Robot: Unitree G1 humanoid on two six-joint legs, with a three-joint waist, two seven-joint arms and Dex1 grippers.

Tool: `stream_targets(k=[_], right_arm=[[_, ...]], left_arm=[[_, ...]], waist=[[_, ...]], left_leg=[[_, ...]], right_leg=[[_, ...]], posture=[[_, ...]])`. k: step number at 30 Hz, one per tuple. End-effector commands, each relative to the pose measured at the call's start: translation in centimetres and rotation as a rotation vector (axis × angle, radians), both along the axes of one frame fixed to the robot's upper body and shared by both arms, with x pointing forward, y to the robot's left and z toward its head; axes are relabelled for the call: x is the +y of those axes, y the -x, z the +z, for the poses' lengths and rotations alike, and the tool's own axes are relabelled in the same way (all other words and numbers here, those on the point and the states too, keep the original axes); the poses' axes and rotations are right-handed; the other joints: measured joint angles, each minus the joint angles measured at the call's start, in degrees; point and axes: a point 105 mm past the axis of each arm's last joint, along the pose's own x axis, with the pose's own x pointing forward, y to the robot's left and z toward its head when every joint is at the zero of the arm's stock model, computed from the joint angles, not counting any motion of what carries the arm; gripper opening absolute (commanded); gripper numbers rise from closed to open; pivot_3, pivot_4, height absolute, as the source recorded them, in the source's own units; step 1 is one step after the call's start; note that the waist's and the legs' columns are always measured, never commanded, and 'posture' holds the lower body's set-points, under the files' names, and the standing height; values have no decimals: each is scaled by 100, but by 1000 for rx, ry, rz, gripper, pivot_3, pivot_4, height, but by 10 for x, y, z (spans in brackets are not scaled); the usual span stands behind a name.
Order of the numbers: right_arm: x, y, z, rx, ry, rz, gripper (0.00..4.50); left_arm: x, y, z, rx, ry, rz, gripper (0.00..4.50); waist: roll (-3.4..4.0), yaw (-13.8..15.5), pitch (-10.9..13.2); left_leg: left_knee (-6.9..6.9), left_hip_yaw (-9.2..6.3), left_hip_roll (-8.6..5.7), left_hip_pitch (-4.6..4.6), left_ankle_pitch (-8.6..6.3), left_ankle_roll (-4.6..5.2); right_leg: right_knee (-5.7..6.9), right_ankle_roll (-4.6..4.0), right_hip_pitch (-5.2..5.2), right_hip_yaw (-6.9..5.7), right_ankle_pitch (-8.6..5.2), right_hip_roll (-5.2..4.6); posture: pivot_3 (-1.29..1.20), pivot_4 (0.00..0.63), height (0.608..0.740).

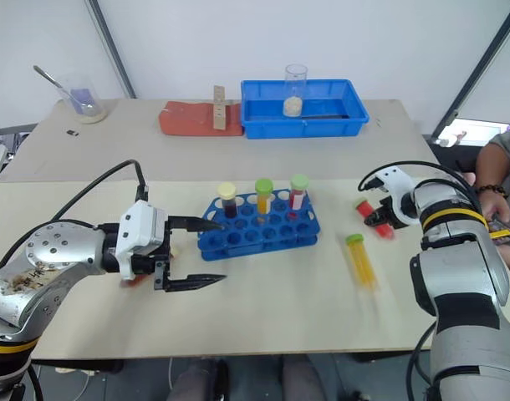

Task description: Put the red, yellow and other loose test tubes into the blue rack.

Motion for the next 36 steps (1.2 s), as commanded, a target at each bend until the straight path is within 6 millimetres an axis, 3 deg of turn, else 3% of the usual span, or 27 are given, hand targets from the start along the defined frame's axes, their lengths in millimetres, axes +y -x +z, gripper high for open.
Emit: stream_targets(k=[1, 5, 8, 12, 16, 19, 23, 29, 36], right_arm=[[-2, -8, 22, -87, -46, -35, 1038], [-8, -12, 61, -228, -136, -59, 1038], [-8, -1, 89, -327, -189, -13, 1038], [24, 43, 110, -508, -238, 176, 1038], [62, 87, 113, -739, -342, 317, 1038], [91, 109, 100, -889, -386, 365, 1038], [113, 121, 77, -940, -429, 370, 1038], [136, 108, 54, -1007, -497, 302, 1038], [151, 88, 44, -1066, -492, 294, 1038]], left_arm=[[-2, 4, 4, -33, -2, -26, 4500], [8, 0, 3, -28, -8, 13, 4500], [14, -1, 3, -22, -7, 38, 4500], [22, -4, 7, -21, 28, 72, 4500], [30, -9, 8, -28, 39, 89, 4500], [30, -8, 8, -42, 51, 58, 4500], [27, -8, 6, -37, 46, 15, 4500], [20, -10, 7, -16, 59, -10, 4500], [15, -8, 7, -5, 61, -31, 4500]], waist=[[0, -1, 0], [2, 1, 2], [7, 19, 4], [6, 154, 2], [6, 167, 2], [6, 179, 2], [6, 172, 2], [5, 139, 1], [5, 138, 1]], left_leg=[[0, 0, 0, 0, 0, 0], [0, 0, -1, -6, 0, 0], [-1, 1, -1, -18, 0, 0], [-7, -15, 3, -23, -9, 11], [-11, -24, 8, -24, -11, 14], [0, -23, 6, -21, -8, 7], [16, -19, 7, -3, 0, -5], [51, -15, 12, -1, 3, -7], [42, -20, 15, -9, 2, -5]], right_leg=[[0, 0, 0, 0, 0, 0], [-1, -1, -7, 3, 1, 0], [-1, -1, -20, 4, 1, -2], [-2, -2, -19, -13, -14, 0], [4, 20, -21, -19, -35, 5], [8, 33, -17, -18, -37, 4], [7, 8, 8, -18, -46, 1], [15, -4, 13, -17, -34, 2], [16, -8, 6, -16, -38, 10]], posture=[[0, 150, 740], [0, 150, 740], [0, 150, 740], [0, 150, 740], [0, 150, 740], [0, 150, 740], [0, 150, 740], [0, 150, 740], [0, 150, 740]])
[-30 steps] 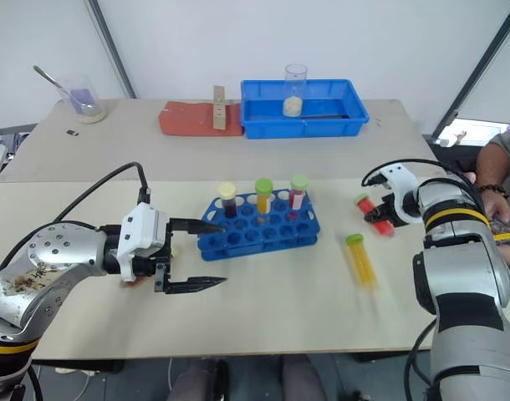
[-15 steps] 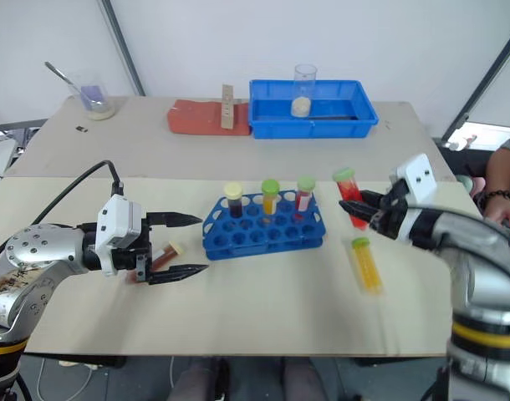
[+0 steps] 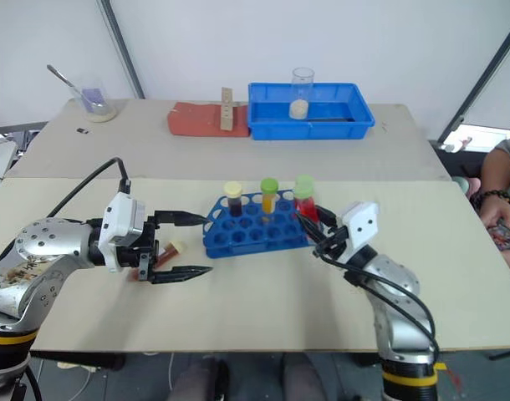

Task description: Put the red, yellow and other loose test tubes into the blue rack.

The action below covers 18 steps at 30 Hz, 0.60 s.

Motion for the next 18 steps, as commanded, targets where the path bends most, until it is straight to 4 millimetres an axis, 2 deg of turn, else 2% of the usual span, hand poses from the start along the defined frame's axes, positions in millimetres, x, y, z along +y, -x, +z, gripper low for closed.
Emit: stream_targets(k=[1, 8, 18], right_arm=[[5, -5, 13, -99, 4, -6, 1038], [5, -17, 4, -112, -10, -52, 1037], [6, -21, -8, -130, -15, -114, 1037]], left_arm=[[-6, 3, 8, -28, 14, -28, 4500], [-9, 4, 8, -26, 27, -26, 4500], [-11, 3, 10, -27, 41, -17, 4500]], waist=[[0, 4, 0], [0, 18, 0], [0, 10, 0]], left_leg=[[-2, -1, 1, -1, -1, 1], [-3, -5, 3, -1, -1, 2], [-1, -5, 6, 2, -1, 2]], right_leg=[[0, 3, -1, 0, 1, 1], [-1, -5, 1, -1, -6, 4], [1, -7, 3, 0, -6, 8]], posture=[[0, 150, 740], [0, 150, 740], [0, 150, 740]])
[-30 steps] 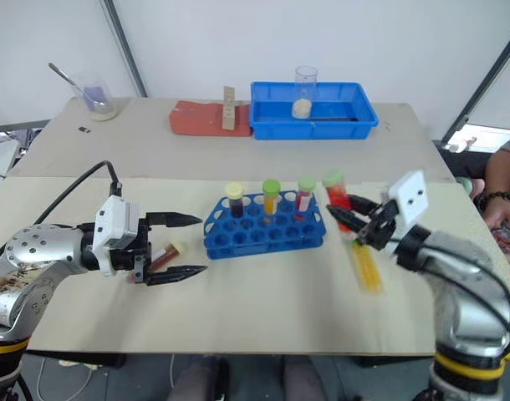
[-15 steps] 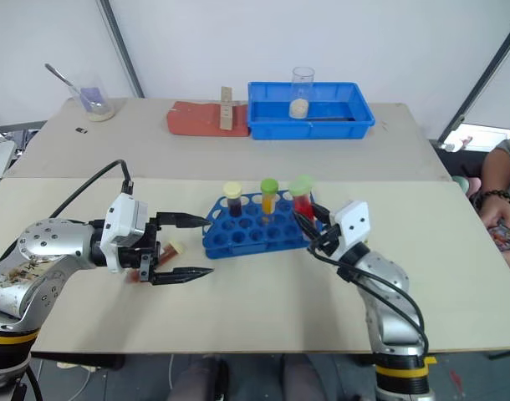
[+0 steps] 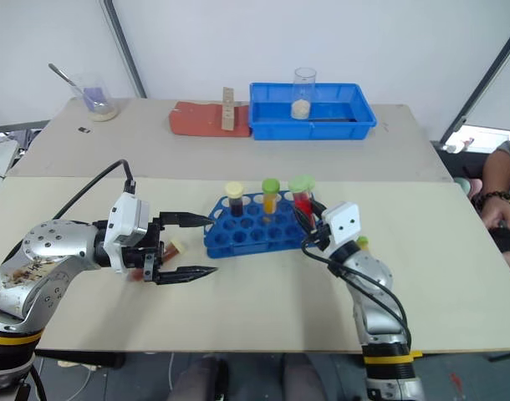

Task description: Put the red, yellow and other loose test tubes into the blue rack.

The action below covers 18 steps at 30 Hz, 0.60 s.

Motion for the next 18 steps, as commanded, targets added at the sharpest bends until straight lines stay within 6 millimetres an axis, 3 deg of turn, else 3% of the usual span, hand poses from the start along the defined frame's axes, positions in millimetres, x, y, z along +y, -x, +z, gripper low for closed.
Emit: stream_targets(k=[1, 18], right_arm=[[0, 0, 4, -40, -17, -22, 1037], [0, 6, -11, 26, -241, -125, 1037]], left_arm=[[-6, 4, 10, -36, 9, -26, 4500], [-16, 5, 14, -16, 75, -13, 4500]], waist=[[0, -4, 0], [-1, -104, -1]], left_leg=[[0, 0, 0, 1, 0, 0], [-2, -13, 15, 4, 0, 0]], right_leg=[[0, 0, 0, 0, 0, 1], [2, -5, 4, 30, 3, 35]], posture=[[0, 150, 740], [0, 150, 740]])
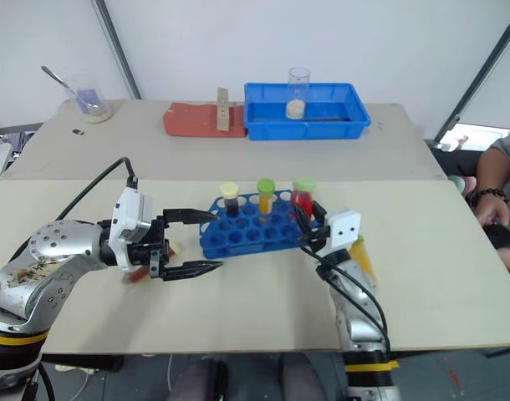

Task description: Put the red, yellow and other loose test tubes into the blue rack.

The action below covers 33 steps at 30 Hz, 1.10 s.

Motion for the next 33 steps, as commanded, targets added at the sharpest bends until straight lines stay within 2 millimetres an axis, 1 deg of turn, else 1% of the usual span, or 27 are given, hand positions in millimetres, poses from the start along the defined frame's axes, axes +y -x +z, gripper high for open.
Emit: stream_targets(k=[1, 6, 8, 13, 14, 15, 18, 20, 23, 25, 28, 29, 31, 33], right_arm=[[0, 3, 1, -5, -18, -13, 1037], [3, 6, 0, -12, -15, 9, 1037], [0, 7, -1, -9, -24, 11, 2052], [-4, 12, -2, 6, 2, 25, 3729], [-6, 15, -1, 8, 31, 29, 4147], [-9, 18, -1, 14, 52, 32, 4465], [-17, 29, 0, 44, 113, 47, 4465], [-25, 42, 3, 66, 154, 71, 4465], [-29, 63, 13, 100, 235, 134, 4465], [-36, 72, 22, 161, 279, 127, 4465], [-51, 76, 27, 294, 335, 67, 4465], [-57, 75, 23, 365, 411, 24, 4465], [-70, 72, 23, 442, 544, -67, 4465], [-78, 68, 22, 552, 547, -82, 4465]], left_arm=[[-8, 7, 10, -34, 21, -37, 4500], [-10, 7, 10, -28, 26, -43, 4500], [-10, 7, 10, -28, 26, -43, 4500], [-12, 9, 7, -10, 14, -55, 4500], [-12, 9, 7, -10, 16, -53, 4500], [-12, 9, 7, -11, 16, -51, 4500], [-12, 9, 6, -16, 17, -39, 4500], [-10, 8, 5, -25, 12, -22, 4500], [-4, 7, 1, -23, -15, 1, 4500], [1, 9, 1, -43, -51, -6, 4500], [8, 13, -5, -74, -134, -41, 4500], [10, 14, -6, -80, -155, -51, 4500], [12, 15, -8, -89, -177, -64, 4500], [12, 15, -9, -101, -187, -66, 4500]], waist=[[0, -8, 0], [0, -13, 0], [0, -15, 0], [0, -26, 0], [0, -26, 0], [0, -26, 0], [0, -24, 0], [0, -6, 0], [0, 6, 0], [-2, -3, 1], [-5, -28, 0], [-5, -17, 0], [-5, -3, 0], [-7, 2, 1]], left_leg=[[0, 0, 0, 0, 0, 0], [0, 2, -3, 1, 0, 0], [0, 3, -3, 2, 0, 0], [0, 7, -4, -2, 0, 0], [0, 8, -5, -2, 0, 0], [0, 9, -6, -1, 0, 0], [0, 11, -6, -1, 0, 0], [-1, 11, -6, -2, 0, 0], [-2, 12, -8, -5, 0, 0], [-3, 15, -9, -4, -1, 0], [-2, 27, -8, 4, -1, -1], [-1, 26, -8, 8, -1, -1], [-1, 28, -9, 13, -1, -2], [-1, 29, -10, 8, -1, -2]], right_leg=[[0, 0, 0, 3, 0, 1], [0, -3, 0, 26, -3, 11], [0, -3, 0, 27, -3, 11], [-1, -2, -4, 33, -3, 11], [-1, -1, -4, 37, -3, 12], [-1, -1, -4, 39, -3, 12], [-1, 1, -5, 41, -3, 12], [-1, 1, -6, 42, -4, 13], [-3, 4, -7, 43, -8, 12], [-4, 5, -6, 49, -9, 13], [-1, 7, -7, 65, -7, 14], [-1, 7, -5, 65, -7, 14], [-3, 6, -5, 67, -8, 12], [-10, 5, -9, 71, -8, 10]], posture=[[0, 150, 740], [0, 150, 740], [0, 150, 740], [0, 150, 740], [0, 150, 740], [0, 150, 740], [0, 150, 740], [0, 150, 740], [0, 150, 740], [0, 150, 740], [0, 150, 740], [0, 150, 740], [0, 150, 740], [0, 150, 740]])
